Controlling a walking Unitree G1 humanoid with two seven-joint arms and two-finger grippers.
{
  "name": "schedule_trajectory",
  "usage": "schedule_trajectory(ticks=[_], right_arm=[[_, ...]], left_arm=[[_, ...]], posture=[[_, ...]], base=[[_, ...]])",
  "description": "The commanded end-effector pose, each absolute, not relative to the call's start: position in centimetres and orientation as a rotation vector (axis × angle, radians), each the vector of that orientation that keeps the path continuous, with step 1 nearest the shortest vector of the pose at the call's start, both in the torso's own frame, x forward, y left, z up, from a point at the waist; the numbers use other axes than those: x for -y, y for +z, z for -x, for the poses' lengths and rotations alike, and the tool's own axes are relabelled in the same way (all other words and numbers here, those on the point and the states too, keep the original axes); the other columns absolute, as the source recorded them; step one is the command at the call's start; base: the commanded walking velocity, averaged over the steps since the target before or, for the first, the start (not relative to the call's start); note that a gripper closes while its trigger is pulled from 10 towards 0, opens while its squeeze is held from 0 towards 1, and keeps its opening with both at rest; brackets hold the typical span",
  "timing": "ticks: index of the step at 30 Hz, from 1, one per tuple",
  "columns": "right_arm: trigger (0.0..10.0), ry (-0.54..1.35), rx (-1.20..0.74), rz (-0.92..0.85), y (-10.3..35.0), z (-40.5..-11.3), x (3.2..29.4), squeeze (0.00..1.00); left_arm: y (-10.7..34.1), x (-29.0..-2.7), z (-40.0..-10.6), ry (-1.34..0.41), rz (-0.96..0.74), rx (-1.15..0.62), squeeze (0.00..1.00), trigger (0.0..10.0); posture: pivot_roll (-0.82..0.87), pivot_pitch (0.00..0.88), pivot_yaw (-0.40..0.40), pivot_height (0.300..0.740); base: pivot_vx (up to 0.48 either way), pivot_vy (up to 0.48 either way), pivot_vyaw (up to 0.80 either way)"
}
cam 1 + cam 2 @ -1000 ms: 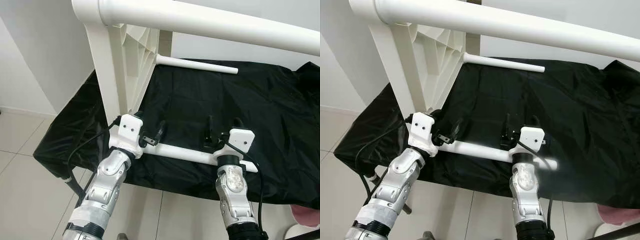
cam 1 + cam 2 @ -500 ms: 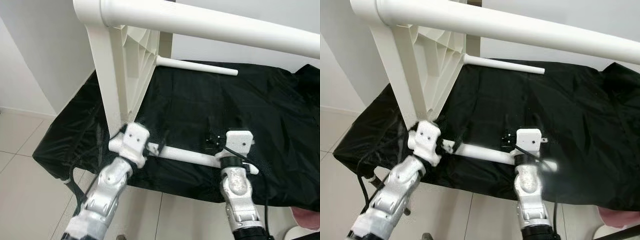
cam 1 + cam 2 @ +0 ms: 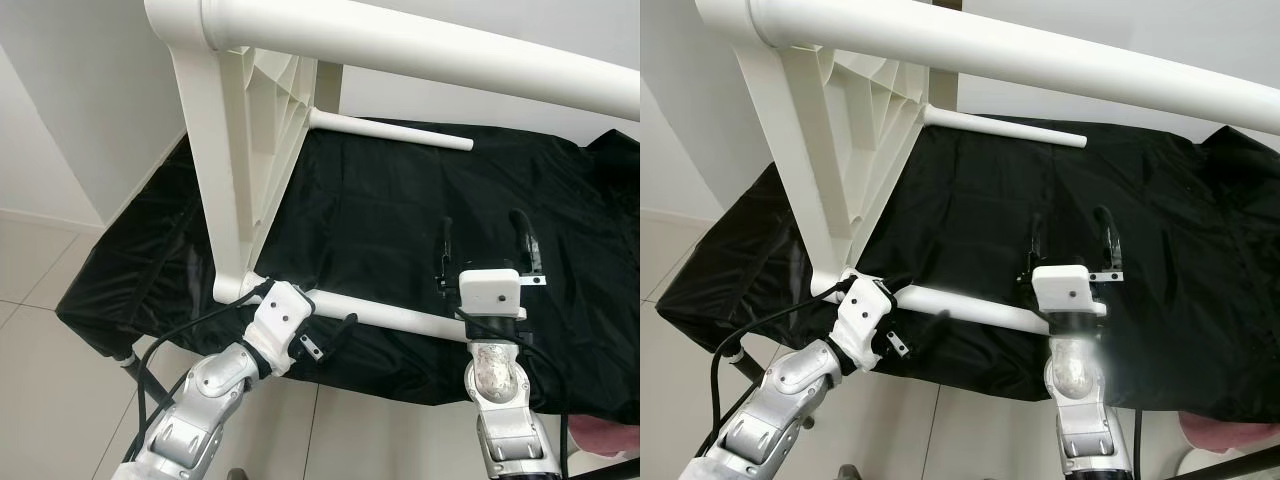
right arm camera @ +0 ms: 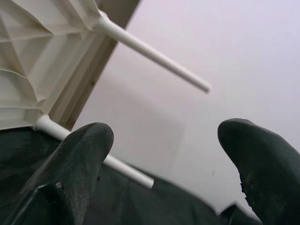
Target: Building children table
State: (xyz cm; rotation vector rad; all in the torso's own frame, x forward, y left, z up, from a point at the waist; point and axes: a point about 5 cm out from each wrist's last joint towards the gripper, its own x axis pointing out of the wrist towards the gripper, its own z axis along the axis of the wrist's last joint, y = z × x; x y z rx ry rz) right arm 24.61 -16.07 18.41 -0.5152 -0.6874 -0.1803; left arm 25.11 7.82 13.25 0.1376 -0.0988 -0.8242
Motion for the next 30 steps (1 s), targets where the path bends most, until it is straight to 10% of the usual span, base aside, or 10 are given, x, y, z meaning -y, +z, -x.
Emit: schedule_trajectory(ticks=[1,10,21,30], right_arm=[[10.0,-0.161,0.730,0.554,18.8,-24.0,15.6,0.00],[10.0,-0.103,0.891,0.688,21.2,-22.8,14.6,0.00],[10.0,-0.119,0.465,0.099,17.1,-25.0,16.0,0.00],[10.0,-0.134,0.353,-0.012,15.3,-25.0,15.8,0.00]], left_arm=[[13.2,-8.3,-25.0,-0.818,-0.114,0.073,0.00,10.0],[13.4,-9.4,-25.3,-0.767,-0.098,0.047,0.00,10.0],[15.8,-11.7,-27.1,-0.517,-0.117,0.179,0.00,10.0],[16.3,-12.6,-27.2,-0.421,-0.059,0.190,0.00,10.0]], posture=[[0.08,0.098,-0.043,0.740],[0.08,0.112,-0.035,0.740],[0.09,0.123,-0.037,0.740],[0.09,0.133,-0.042,0.740]], base=[[0.000,0.000,0.00],[0.000,0.000,0.00],[0.000,0.000,0.00],[0.000,0.000,0.00]])
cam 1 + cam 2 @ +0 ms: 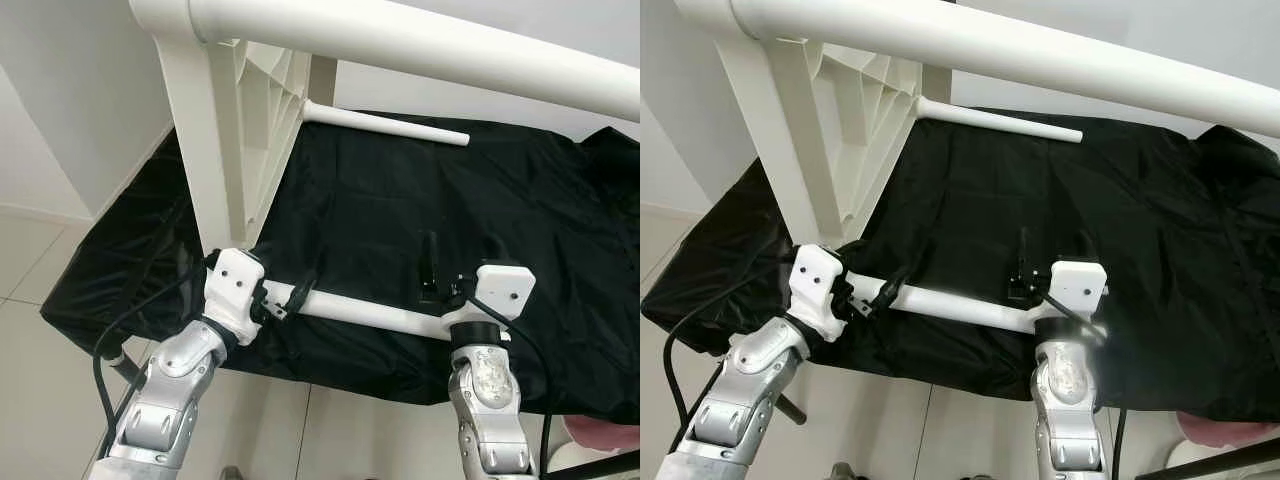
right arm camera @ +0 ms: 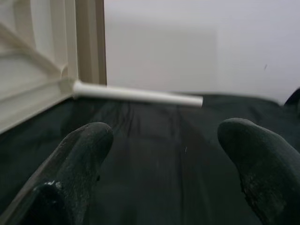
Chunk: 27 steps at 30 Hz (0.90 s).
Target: Building children table
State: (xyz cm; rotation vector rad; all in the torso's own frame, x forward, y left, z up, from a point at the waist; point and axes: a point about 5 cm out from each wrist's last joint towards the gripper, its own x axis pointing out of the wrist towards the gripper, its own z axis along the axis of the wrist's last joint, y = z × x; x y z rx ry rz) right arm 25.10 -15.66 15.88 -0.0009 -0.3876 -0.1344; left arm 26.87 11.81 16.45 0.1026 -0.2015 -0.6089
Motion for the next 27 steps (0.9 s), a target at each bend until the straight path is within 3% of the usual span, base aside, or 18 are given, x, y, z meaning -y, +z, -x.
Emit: schedule_trajectory(ticks=[1,27], right_arm=[[10.0,-0.132,0.345,-0.023,15.1,-25.0,15.8,0.00],[10.0,-0.121,0.278,0.031,14.0,-25.3,16.3,0.00]], left_arm=[[16.3,-12.6,-27.2,-0.419,-0.051,0.190,0.00,10.0],[15.4,-11.9,-26.5,-0.477,-0.001,0.113,0.00,10.0]], posture=[[0.09,0.133,-0.042,0.740],[0.09,0.133,-0.049,0.740]], base=[[0.000,0.000,0.00],[0.000,0.000,0.00]])
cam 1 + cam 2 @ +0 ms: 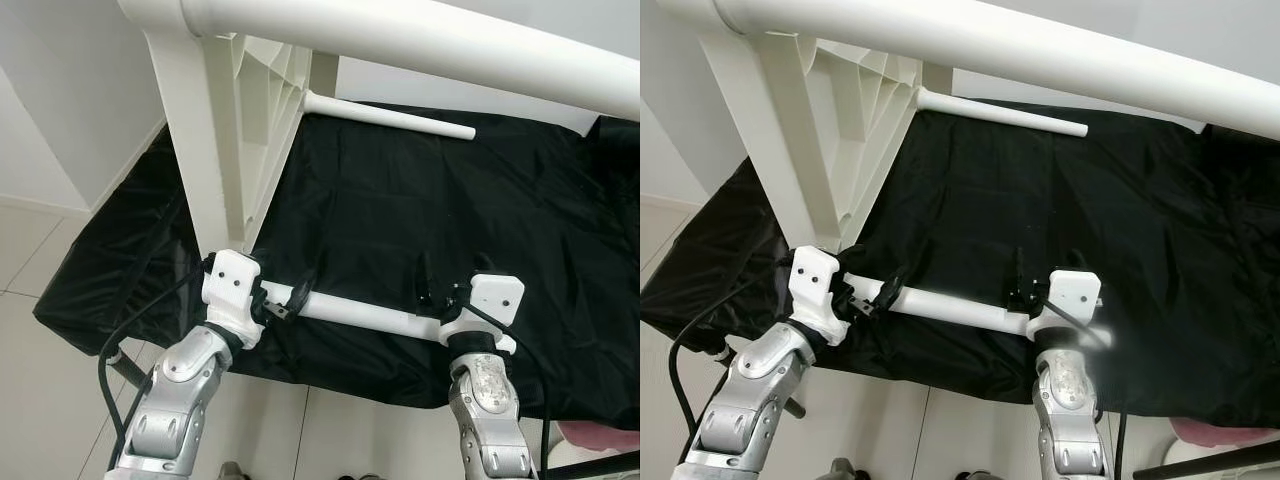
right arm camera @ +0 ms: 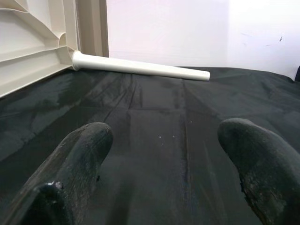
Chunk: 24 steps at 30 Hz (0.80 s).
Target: Building children table
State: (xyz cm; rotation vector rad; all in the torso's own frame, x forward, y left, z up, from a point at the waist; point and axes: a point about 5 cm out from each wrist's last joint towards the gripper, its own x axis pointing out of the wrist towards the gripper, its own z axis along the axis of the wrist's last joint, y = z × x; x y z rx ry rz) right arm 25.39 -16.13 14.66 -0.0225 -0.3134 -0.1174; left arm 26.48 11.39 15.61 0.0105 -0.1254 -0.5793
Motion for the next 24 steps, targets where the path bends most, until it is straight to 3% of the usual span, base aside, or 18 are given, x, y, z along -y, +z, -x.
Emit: schedule_trajectory(ticks=[1,9,24], right_arm=[[10.0,-0.119,0.279,0.033,14.01,-25.29,16.25,0.00],[10.0,-0.114,0.273,0.039,13.84,-25.35,16.17,0.00],[10.0,-0.102,0.260,0.051,13.49,-25.37,16.05,0.00]], left_arm=[[15.45,-11.86,-26.48,-0.478,0.001,0.111,0.00,10.0],[15.38,-11.83,-26.43,-0.479,-0.001,0.102,0.00,10.0],[15.35,-11.83,-26.33,-0.485,-0.004,0.097,0.00,10.0]], posture=[[0.09,0.133,-0.049,0.740],[0.09,0.127,-0.054,0.740],[0.10,0.120,-0.058,0.740]], base=[[0.000,0.000,0.00],[0.000,0.000,0.00],[-0.252,0.000,0.00]])
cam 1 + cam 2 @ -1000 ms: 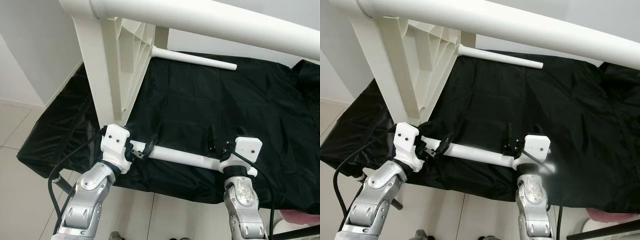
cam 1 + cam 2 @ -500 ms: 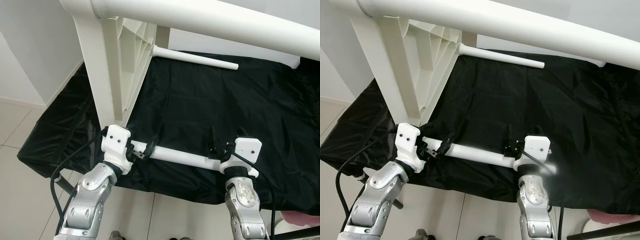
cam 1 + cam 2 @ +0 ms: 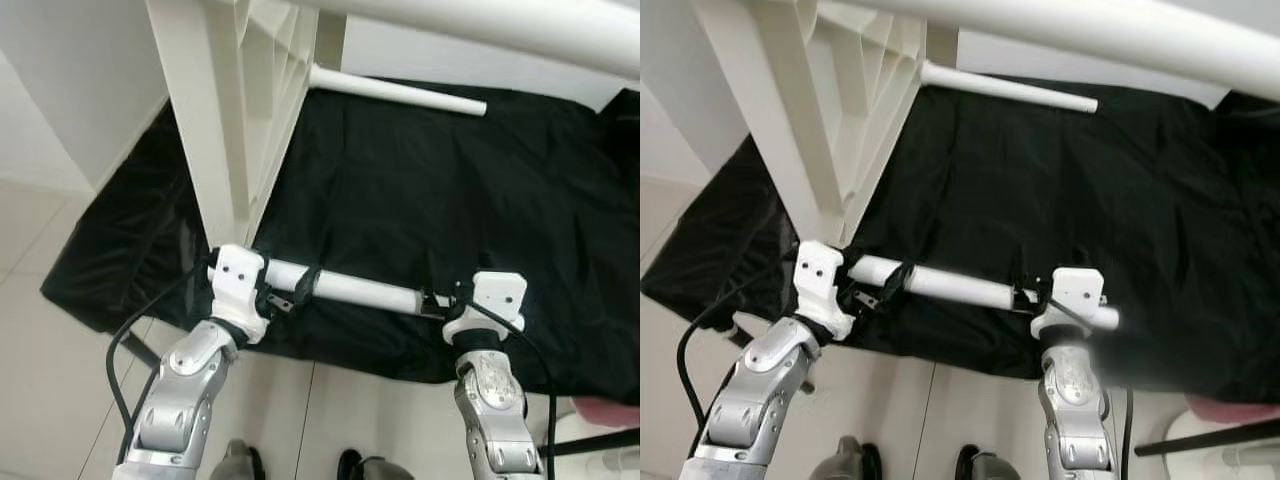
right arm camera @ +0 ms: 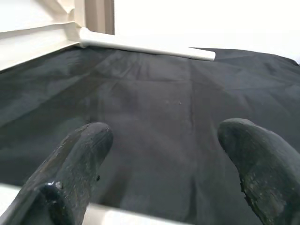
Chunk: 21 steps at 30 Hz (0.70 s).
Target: Building children table
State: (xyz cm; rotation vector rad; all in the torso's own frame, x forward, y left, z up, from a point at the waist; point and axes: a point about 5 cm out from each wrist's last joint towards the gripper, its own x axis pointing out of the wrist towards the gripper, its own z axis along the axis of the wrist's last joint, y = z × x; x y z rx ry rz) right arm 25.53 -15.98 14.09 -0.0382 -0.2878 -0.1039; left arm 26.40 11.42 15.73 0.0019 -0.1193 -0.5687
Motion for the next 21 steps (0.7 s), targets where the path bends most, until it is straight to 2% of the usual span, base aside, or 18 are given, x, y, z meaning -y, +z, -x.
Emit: schedule_trajectory(ticks=[1,21], right_arm=[[10.0,-0.101,0.259,0.052,13.47,-25.36,16.02,0.00],[10.0,-0.104,0.263,0.026,13.72,-25.78,15.99,0.00]], left_arm=[[15.35,-11.82,-26.33,-0.485,-0.004,0.097,0.00,10.0],[15.39,-11.63,-26.53,-0.487,-0.003,0.100,0.00,10.0]], posture=[[0.10,0.120,-0.058,0.740],[0.10,0.105,-0.062,0.740]], base=[[-0.266,0.000,0.00],[-0.269,0.000,0.00]])
